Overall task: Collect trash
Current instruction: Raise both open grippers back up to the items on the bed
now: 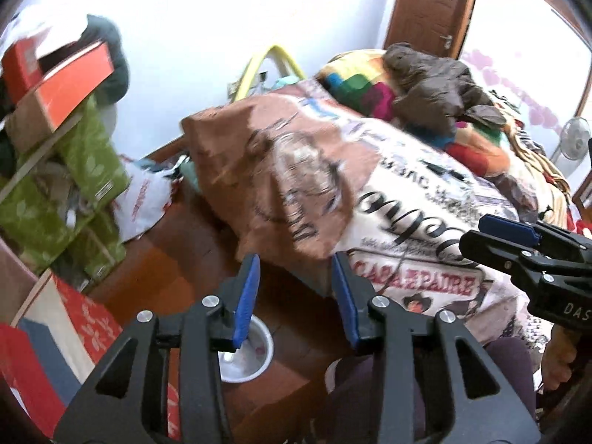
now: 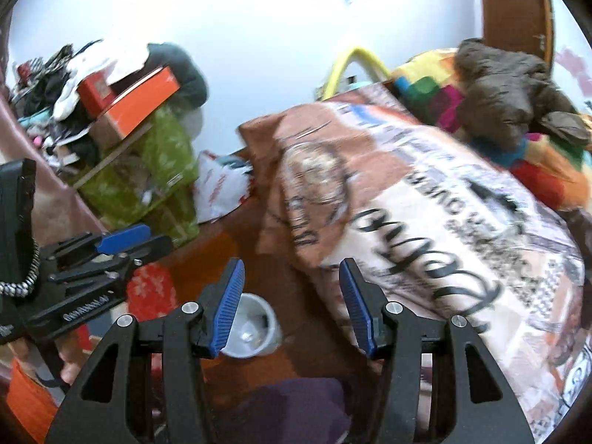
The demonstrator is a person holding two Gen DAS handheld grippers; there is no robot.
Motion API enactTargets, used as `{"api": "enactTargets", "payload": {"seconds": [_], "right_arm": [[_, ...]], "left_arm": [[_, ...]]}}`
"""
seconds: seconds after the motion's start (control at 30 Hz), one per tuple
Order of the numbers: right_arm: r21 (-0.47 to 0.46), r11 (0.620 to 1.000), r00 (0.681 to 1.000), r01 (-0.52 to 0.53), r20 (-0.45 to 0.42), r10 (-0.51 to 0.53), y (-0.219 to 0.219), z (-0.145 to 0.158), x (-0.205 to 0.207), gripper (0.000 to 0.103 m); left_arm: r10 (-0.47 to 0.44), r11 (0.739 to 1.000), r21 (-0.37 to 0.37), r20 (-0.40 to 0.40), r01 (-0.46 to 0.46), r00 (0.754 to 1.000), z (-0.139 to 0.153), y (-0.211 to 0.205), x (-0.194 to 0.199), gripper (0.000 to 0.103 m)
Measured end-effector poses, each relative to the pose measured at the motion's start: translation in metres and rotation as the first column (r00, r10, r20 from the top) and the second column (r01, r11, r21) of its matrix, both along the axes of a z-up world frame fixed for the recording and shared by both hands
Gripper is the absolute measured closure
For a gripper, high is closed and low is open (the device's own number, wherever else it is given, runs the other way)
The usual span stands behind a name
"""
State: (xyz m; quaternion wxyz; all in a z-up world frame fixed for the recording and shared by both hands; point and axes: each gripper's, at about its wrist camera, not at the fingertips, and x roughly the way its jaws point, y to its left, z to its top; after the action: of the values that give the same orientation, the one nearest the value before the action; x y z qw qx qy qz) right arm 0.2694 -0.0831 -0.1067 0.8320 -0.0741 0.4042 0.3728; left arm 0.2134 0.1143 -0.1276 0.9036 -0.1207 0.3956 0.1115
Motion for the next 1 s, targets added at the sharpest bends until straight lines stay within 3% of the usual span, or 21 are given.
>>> {"api": "enactTargets", "payload": {"seconds": [0.17,0.27,0.33,0.4,0.77,1.0], "right_arm": [[0.01,0.993,0.992,0.114,0.057,-0.114,-0.05,0.008,0.024,0.05],[0.02,0.981,0.978,0.191,0.076,-0.192,-0.083,0.01,0.041,0.043],[0.023,0.971,0.967,0.239,0.081,-0.24,-0.105,0.009,0.052,0.03],[0.027,0.956,0.952,0.291,0.091,-0.292,-0.126,0.008,0.062,0.028],[-0.002,0.883,0.881,0.47,0.058,-0.469,-0.207,-0.02,0.124,0.027],[0.017,0.886,0.886,0.464,-0.017,-0.463,-0.209,-0.046,0.158,0.027]], "left_arm": [[-0.078,0.996,0.037,0.021,0.077,0.997,0.018,-0.036,0.032,0.058],[-0.124,0.991,0.056,0.024,0.122,0.992,0.023,-0.059,0.052,0.05],[-0.154,0.987,0.056,0.022,0.152,0.988,0.023,-0.075,0.067,0.047],[-0.186,0.981,0.054,0.016,0.185,0.982,0.02,-0.091,0.082,0.044],[-0.352,0.935,0.039,-0.036,0.354,0.935,-0.007,-0.173,0.164,0.042],[-0.395,0.918,-0.013,-0.074,0.395,0.916,-0.042,-0.191,0.202,0.041]]}}
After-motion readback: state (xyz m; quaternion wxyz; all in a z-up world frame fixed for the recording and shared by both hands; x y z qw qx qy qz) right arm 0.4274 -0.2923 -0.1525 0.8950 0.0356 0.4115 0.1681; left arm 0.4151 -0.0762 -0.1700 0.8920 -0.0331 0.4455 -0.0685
